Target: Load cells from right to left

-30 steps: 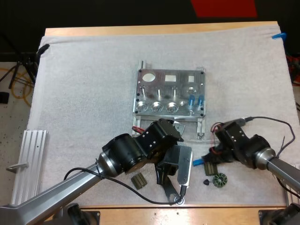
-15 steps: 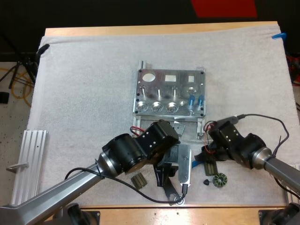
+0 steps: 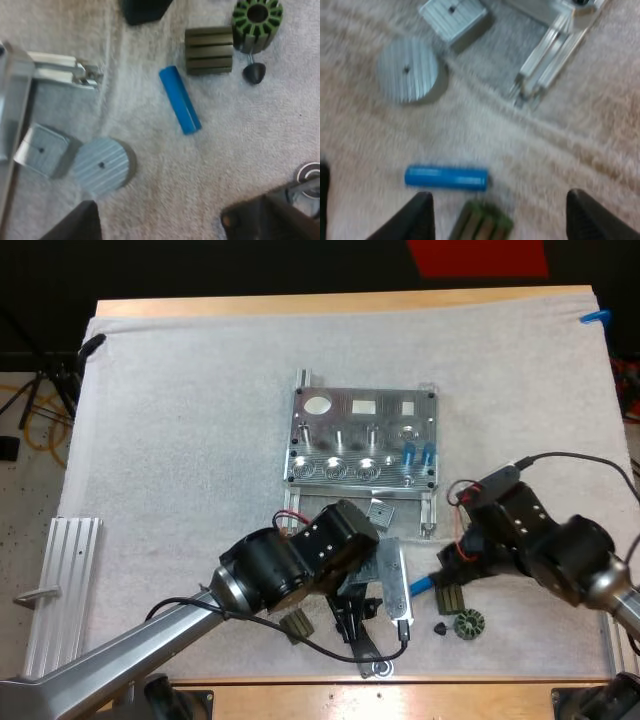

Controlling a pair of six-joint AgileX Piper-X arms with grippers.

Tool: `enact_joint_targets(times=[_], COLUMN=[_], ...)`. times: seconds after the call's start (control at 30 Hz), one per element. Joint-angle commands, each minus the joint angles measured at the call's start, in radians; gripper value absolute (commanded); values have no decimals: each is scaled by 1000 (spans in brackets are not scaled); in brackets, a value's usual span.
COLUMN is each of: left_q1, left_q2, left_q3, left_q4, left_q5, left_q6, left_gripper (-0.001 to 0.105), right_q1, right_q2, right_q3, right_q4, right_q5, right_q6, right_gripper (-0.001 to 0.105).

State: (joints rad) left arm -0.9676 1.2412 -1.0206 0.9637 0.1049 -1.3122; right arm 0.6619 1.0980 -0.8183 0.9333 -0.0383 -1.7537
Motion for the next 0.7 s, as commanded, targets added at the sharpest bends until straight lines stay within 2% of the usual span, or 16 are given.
enact_joint_targets(times=[0.0,0.13,0.33,0.67], left_q1=[0,0,0,0], left_q2=[-9,-9,-9,71], left_q3=[16,71,111,119], left_q4=[-4,-51,-154,-296], left_q5=[4,4,4,4], left_q6=[-39,-109,-167,-171], left_gripper=[64,64,64,64], right_q1=[-2,-2,-2,-2], right_q2=[-28,-99,-208,-353], right_q3=[-8,-8,-8,-8], right_q4=[36,90,148,172], right_q5=[-28,-80,-154,-237], right_q6=[-24,-24,-15,111], right_gripper=[56,56,56,56])
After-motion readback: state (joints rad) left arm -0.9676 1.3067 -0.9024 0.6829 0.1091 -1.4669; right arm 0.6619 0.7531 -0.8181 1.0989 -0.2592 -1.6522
